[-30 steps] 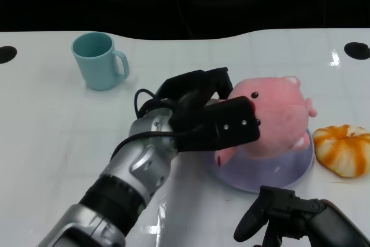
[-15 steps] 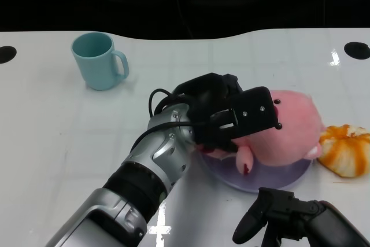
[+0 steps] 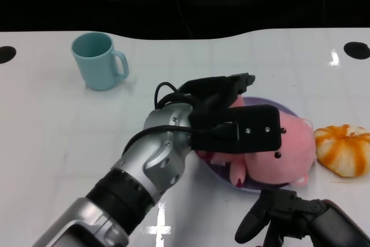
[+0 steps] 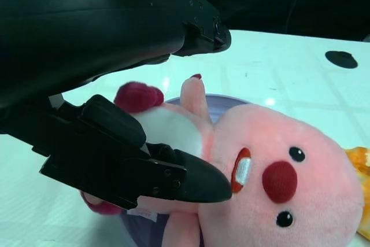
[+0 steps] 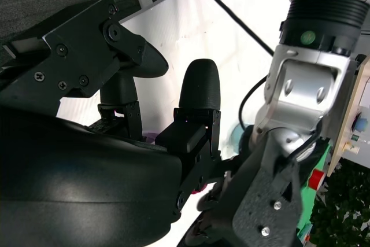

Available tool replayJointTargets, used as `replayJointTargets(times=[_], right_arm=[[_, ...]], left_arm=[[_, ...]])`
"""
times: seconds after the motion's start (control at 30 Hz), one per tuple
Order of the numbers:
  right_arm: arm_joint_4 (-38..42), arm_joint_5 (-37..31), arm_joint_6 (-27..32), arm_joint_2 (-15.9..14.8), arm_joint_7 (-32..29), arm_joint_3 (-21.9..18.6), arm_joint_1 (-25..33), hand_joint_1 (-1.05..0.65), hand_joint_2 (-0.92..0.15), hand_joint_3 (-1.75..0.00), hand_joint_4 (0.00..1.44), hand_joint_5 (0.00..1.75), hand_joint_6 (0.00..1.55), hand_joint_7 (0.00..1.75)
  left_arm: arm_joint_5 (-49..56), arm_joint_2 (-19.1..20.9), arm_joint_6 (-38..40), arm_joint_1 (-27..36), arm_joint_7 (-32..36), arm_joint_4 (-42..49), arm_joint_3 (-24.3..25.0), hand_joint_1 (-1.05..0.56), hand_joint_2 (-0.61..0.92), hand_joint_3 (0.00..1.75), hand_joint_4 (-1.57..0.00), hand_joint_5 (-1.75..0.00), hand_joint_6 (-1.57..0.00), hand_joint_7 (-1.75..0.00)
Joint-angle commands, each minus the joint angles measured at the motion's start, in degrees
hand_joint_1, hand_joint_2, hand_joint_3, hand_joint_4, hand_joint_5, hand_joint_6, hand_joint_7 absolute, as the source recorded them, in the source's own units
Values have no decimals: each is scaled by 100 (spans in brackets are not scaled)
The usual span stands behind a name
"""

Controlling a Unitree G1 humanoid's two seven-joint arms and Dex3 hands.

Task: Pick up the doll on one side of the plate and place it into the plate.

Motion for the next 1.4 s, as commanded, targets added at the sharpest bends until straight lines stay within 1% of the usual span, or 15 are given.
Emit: replayJointTargets(times=[0.03, 0.2, 0.33, 0.47, 0.57, 0.67, 0.8, 0.87, 0.93, 0.97, 1.03, 1.1, 1.17, 1.27, 1.4], right_arm=[[-57, 62, -50, -59, 41, -64, 28, -9, -53, -106, 67, 155, 63, 121], [-17, 111, -97, -51, 57, -100, 22, -9, -52, -107, 67, 156, 63, 122], [-41, 132, -65, -82, 83, -131, 24, -9, -52, -107, 67, 156, 62, 122], [-86, 141, -30, -106, 109, -134, 47, -9, -53, -106, 66, 156, 62, 122], [-123, 162, 2, -114, 129, -153, 58, -9, -53, -105, 65, 155, 61, 121], [-141, 180, 18, -117, 144, -176, 62, -10, -54, -104, 64, 155, 61, 121], [-131, 204, 19, -114, 170, -202, 43, -9, -54, -103, 65, 157, 62, 121], [-123, 203, 18, -110, 180, -209, 39, -10, -54, -103, 65, 157, 62, 121], [-125, 204, 26, -106, 189, -213, 36, -10, -54, -104, 65, 156, 62, 121], [-127, 203, 28, -102, 191, -213, 33, -10, -54, -104, 65, 156, 62, 121], [-153, 184, 67, -101, 193, -201, 29, -9, -54, -104, 65, 157, 62, 121], [-171, 169, 86, -104, 195, -191, 27, -9, -54, -105, 65, 157, 62, 121], [-203, 155, 126, -102, 195, -178, 25, -9, -54, -105, 65, 156, 62, 121], [-262, 135, 222, -91, 188, -151, 19, -9, -53, -105, 65, 156, 62, 121], [-277, 119, 229, -79, 169, -125, 12, -8, -53, -106, 65, 156, 62, 121]], left_arm=[[41, 262, -2, 218, -147, -536, 38, -94, 92, 40, -1, -2, -6, -1], [47, 649, -93, 668, -151, -1446, 158, -90, 92, 37, -7, -7, -11, -3], [-464, 827, -165, 1188, -333, -2275, 575, -82, 92, 32, -12, -14, -15, -6], [-1141, 881, 14, 1704, -663, -3085, 1057, -63, 92, 28, -1, -68, -22, -11], [-1644, 889, -34, 2082, -736, -3491, 1399, -54, 92, 25, -2, -86, -29, -14], [-2085, 860, -75, 2374, -746, -3740, 1671, -49, 92, 25, -5, -93, -33, -17], [-2840, 793, -433, 3003, -654, -4092, 2177, -35, 92, 19, -25, -107, -53, -27], [-3031, 783, -645, 3248, -580, -4185, 2328, -30, 91, 19, -48, -105, -68, -36], [-3262, 726, -749, 3479, -529, -4293, 2474, -25, 80, 39, -67, -99, -81, -39], [-3383, 693, -761, 3612, -511, -4379, 2543, -20, 65, 70, -75, -98, -89, -40], [-3587, 658, -807, 3875, -505, -4558, 2651, -13, 50, 108, -85, -105, -98, -47], [-3751, 645, -717, 4089, -513, -4762, 2732, -11, 46, 118, -86, -108, -100, -52], [-3959, 655, -462, 4348, -520, -5067, 2825, -9, 47, 127, -89, -123, -100, -71], [-4181, 700, 10, 4699, -465, -5536, 2941, -10, 45, 133, -89, -138, -97, -86], [-4657, 669, 1110, 5123, -266, -6274, 3169, -15, 39, 144, -92, -160, -92, -126]])
